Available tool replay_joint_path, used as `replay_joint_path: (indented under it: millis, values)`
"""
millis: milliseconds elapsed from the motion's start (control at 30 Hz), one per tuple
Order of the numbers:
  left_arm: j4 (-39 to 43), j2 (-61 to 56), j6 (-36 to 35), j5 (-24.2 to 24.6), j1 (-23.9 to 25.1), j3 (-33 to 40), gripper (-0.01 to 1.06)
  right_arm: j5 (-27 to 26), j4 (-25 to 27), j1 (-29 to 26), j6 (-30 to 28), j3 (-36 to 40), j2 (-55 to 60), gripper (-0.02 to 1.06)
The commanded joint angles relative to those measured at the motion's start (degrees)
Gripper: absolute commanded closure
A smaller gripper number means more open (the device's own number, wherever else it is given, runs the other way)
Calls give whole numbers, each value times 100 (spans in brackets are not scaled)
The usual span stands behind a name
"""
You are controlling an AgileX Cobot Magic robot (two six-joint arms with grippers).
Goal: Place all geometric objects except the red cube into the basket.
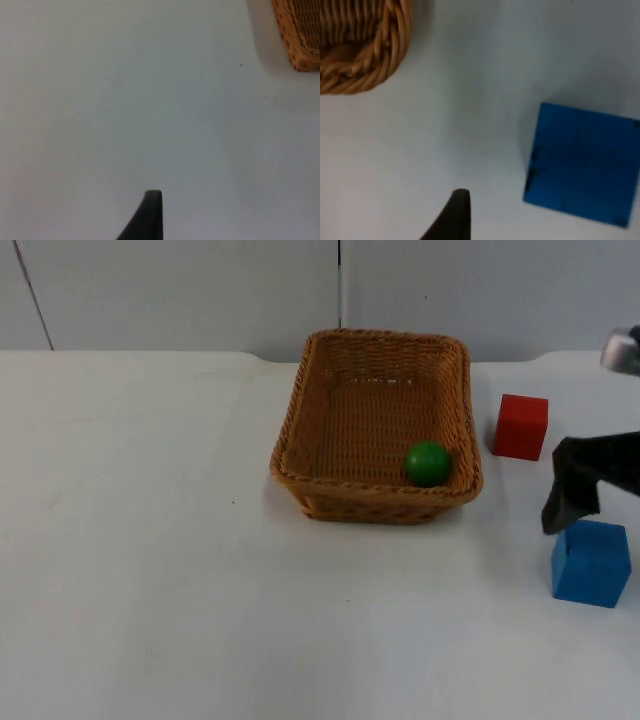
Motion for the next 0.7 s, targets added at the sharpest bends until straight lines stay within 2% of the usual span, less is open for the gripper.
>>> replay_joint_path:
  millis: [0,100,167,267,300,333,367,400,467,533,667]
  values:
    - [-48,-25,-23,-29,16,18,12,-406,-608,147,716,-17,288,9]
    - [-48,-25,-23,-29,16,18,12,-800,-731,190,936,-17,689,9]
    - [-48,-25,-23,-29,16,18,12,-869,-741,190,936,-17,789,11]
    - [-48,-25,-23,-29,16,18,12,-1063,-819,190,965,-17,1014,30]
    - [-48,-25,-23,-29,16,18,12,-1095,-832,190,1032,-17,1038,40]
    - [-48,-25,-23,-29,16,18,12,-1095,-832,190,1032,-17,1038,40]
    - [-48,-25,-23,-29,16,18,12,-1115,-849,190,1073,-17,1038,53]
    - [-47,-25,-12,-29,16,18,12,-1104,-860,190,1071,-17,990,72]
    - [-47,-25,22,-16,16,18,12,-1053,-889,190,1048,-17,807,101]
    - [-47,-25,22,-5,16,18,12,-981,-889,190,1020,-17,630,104]
    - [-47,-25,22,-5,16,18,12,-673,-911,190,646,-17,-113,104]
